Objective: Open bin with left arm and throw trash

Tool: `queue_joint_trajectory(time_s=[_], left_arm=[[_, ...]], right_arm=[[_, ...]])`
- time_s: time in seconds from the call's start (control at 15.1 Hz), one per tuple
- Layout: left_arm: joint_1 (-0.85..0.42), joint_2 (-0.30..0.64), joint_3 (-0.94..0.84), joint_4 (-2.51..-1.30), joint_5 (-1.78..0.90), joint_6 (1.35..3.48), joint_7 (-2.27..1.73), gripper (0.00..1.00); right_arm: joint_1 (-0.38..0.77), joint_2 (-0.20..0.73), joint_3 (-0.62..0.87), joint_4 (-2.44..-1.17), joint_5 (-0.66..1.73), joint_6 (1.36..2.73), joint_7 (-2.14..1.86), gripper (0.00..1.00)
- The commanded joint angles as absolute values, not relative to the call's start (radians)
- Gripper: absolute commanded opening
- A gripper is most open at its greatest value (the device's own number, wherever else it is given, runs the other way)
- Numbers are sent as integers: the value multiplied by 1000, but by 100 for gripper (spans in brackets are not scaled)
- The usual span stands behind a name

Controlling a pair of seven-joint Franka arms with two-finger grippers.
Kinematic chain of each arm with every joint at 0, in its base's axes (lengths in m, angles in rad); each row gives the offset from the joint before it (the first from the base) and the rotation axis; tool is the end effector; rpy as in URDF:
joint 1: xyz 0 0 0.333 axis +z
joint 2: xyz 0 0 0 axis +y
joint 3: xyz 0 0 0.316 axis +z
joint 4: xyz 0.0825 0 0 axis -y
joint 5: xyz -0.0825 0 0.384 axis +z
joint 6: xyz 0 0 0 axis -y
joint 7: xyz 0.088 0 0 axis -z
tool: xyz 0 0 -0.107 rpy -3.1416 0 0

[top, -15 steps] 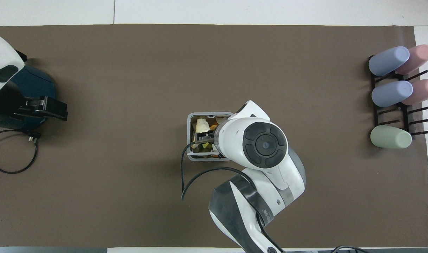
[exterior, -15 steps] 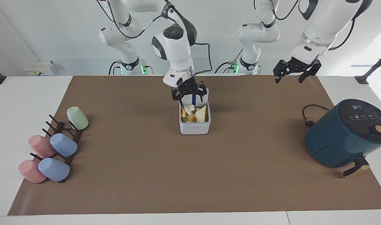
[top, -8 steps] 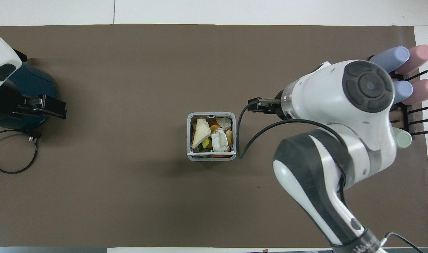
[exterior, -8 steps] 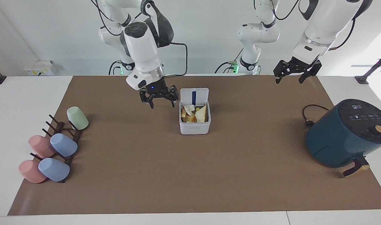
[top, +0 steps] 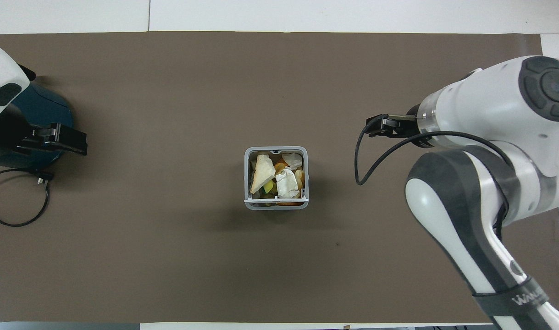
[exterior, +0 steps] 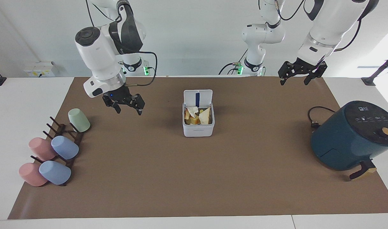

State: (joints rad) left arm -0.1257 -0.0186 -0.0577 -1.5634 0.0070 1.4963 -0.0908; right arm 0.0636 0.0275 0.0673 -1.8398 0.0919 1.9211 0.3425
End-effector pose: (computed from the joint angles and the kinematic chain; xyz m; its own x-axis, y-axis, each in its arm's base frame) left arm 0.5321 -0.0982 0.6318 0.9947 -0.0917 -0.0476 -0.0924 -0.9956 -0.0124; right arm 0.5705 0.0813 0.5115 0.9707 -0.2395 0.0193 -0.2364 -0.9663 -0.1020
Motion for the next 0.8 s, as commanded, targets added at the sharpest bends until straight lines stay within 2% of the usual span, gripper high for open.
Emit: queue_joint_trajectory(time_s=[0.0, 0.13, 0.33, 0.73], left_arm=[[-129, -34, -52, -1585, 5, 1516, -80, 100], [-129, -34, -52, -1585, 5, 1516, -80, 100], [-127, -34, -52, -1586, 5, 1516, -80, 100], [-129, -34, -54, -1586, 5, 1516, -80, 100]], right_arm=[[8, -29, 80, -1852, 80, 1853, 325, 100], [-29, -44, 80, -1850, 58, 1830, 275, 100], [-26, -43, 80, -1824, 11, 1821, 244, 100], [-28, 44, 84, -1573, -31, 1626, 244, 100]])
